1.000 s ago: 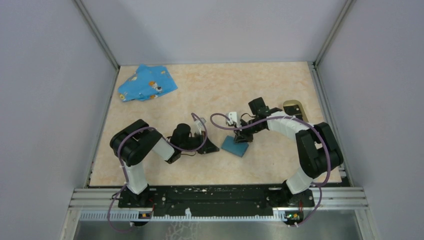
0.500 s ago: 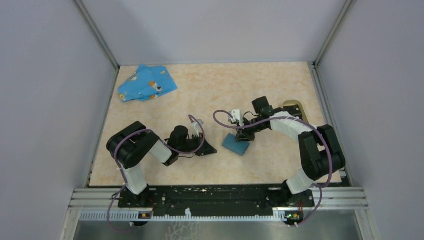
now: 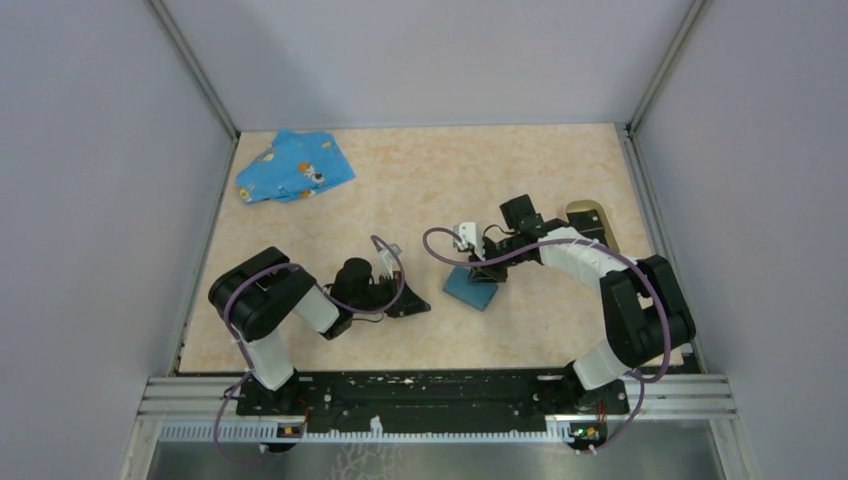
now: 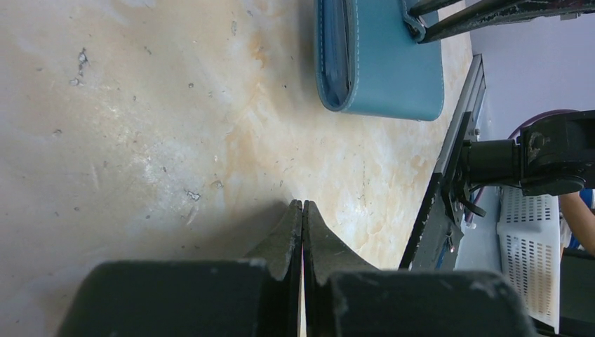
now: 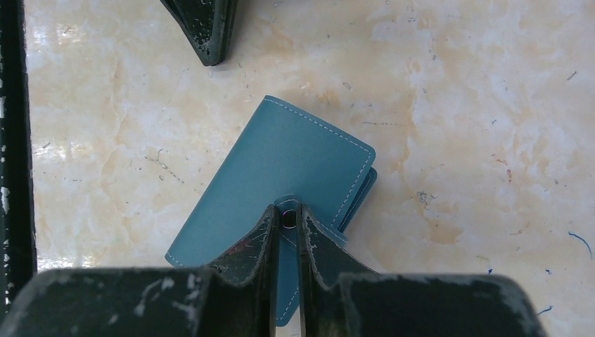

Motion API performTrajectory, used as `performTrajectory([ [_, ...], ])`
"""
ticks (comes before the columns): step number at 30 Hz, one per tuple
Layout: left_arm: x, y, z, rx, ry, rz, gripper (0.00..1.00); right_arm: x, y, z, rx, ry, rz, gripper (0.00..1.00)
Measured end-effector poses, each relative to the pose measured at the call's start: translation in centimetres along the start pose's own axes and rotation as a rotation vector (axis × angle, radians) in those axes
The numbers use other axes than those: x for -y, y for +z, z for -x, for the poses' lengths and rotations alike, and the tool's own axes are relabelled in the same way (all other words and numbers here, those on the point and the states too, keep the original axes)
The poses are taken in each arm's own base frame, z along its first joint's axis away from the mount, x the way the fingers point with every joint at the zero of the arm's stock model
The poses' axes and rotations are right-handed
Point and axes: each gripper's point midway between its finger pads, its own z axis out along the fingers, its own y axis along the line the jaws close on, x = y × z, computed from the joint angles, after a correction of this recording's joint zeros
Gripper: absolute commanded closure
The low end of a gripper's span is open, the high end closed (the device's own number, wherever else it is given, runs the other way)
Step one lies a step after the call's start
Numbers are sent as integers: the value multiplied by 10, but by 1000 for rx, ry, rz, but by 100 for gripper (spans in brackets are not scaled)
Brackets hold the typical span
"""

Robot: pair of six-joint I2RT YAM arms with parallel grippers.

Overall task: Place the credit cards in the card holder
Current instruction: Open the card holder at the center of the board.

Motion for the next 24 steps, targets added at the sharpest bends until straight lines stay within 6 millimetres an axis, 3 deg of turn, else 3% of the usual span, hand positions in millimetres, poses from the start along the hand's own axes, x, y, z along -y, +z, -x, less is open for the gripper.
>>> performTrajectory([
  [14, 1, 0, -2, 4, -10, 0, 100, 1, 4, 0, -24, -16, -14, 71],
  [24, 3, -2, 1, 16, -6, 0, 100, -7, 2, 11, -10, -66, -2, 66],
])
